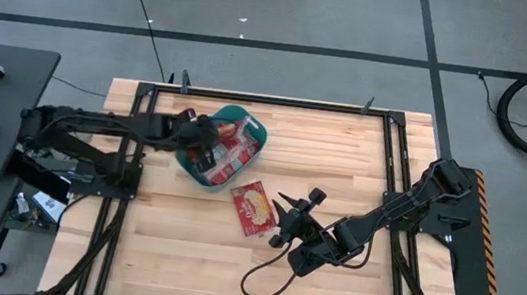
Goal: Sort popcorn bags into baskets
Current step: Put the red popcorn bag into the blue bin
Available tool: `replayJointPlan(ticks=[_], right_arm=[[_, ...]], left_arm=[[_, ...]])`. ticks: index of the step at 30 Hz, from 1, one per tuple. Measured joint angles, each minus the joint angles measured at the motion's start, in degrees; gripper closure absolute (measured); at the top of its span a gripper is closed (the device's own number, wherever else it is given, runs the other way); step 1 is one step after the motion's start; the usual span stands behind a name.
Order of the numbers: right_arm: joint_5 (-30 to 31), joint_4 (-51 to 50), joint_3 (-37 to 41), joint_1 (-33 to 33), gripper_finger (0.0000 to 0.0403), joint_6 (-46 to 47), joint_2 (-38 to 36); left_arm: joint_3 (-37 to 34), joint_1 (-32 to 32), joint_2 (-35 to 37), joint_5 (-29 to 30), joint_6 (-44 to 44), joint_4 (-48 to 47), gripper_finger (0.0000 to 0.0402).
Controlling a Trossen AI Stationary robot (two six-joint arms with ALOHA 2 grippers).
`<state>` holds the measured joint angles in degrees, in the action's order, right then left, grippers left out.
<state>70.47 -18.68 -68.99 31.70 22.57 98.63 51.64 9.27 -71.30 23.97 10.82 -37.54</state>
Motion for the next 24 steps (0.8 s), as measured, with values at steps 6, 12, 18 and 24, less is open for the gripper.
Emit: replayJointPlan(ticks=[6, 12, 18, 24], right_arm=[[-9.48, -0.22, 0.0, -2.03, 0.0288, 1.43, 0.0], [-19.7, 0.31, 0.6, -5.59, 0.0288, 1.84, 1.26], [-20.33, 4.29, 0.67, -6.82, 0.0288, -2.23, 1.56], [-22.65, 8.73, 0.68, -6.84, 0.0288, -6.52, 1.62]], left_arm=[[0.02, 0.42, 0.3, -2.25, -2.55, 0.02, 0.032], [1.49, -1.63, 0.5, -3.11, -5.41, -1.46, 0.0253], [0.02, -6.95, 6.38, -8.73, -8.1, 2.64, 0.0244], [-8.38, -12.14, 17.69, -10.14, -6.92, 9.38, 0.0257]])
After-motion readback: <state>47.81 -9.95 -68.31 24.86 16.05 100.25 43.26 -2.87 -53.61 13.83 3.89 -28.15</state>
